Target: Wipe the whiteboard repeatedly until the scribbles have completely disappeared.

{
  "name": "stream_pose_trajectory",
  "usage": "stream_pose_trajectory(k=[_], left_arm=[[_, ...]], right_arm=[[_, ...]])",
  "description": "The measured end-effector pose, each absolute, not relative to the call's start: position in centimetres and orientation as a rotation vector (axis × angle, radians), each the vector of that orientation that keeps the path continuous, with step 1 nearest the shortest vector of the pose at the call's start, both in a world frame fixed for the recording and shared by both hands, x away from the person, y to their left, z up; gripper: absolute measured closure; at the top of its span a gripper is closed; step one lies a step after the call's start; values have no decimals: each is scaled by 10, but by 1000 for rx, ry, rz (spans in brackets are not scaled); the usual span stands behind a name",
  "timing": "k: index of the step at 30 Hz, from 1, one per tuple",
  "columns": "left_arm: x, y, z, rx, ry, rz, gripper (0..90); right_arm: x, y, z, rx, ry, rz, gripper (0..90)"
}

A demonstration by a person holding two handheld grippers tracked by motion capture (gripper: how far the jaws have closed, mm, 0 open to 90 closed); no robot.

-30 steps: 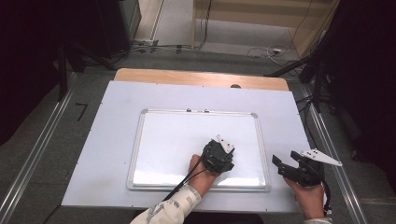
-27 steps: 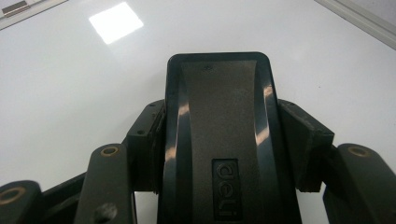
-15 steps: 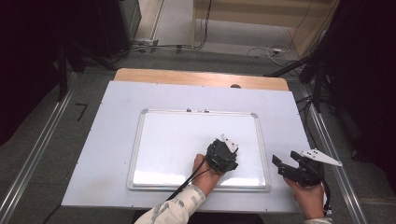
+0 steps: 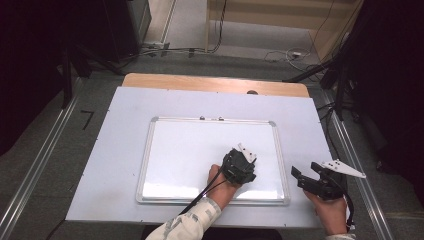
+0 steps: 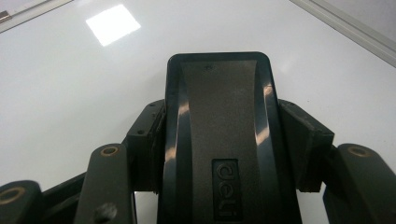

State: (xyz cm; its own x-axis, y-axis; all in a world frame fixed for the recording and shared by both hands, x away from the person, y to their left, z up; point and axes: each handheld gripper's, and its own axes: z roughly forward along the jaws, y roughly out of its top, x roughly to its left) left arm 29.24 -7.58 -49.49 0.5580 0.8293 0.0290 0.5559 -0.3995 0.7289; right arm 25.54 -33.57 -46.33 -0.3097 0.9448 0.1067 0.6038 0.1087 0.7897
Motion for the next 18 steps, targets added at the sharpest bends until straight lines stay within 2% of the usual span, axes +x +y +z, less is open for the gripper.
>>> stream_pose_trajectory(k=[18], left_arm=[[288, -57, -495, 2128, 1078, 499, 407]], right_arm=[[253, -340, -465, 1519, 1957, 1059, 202]])
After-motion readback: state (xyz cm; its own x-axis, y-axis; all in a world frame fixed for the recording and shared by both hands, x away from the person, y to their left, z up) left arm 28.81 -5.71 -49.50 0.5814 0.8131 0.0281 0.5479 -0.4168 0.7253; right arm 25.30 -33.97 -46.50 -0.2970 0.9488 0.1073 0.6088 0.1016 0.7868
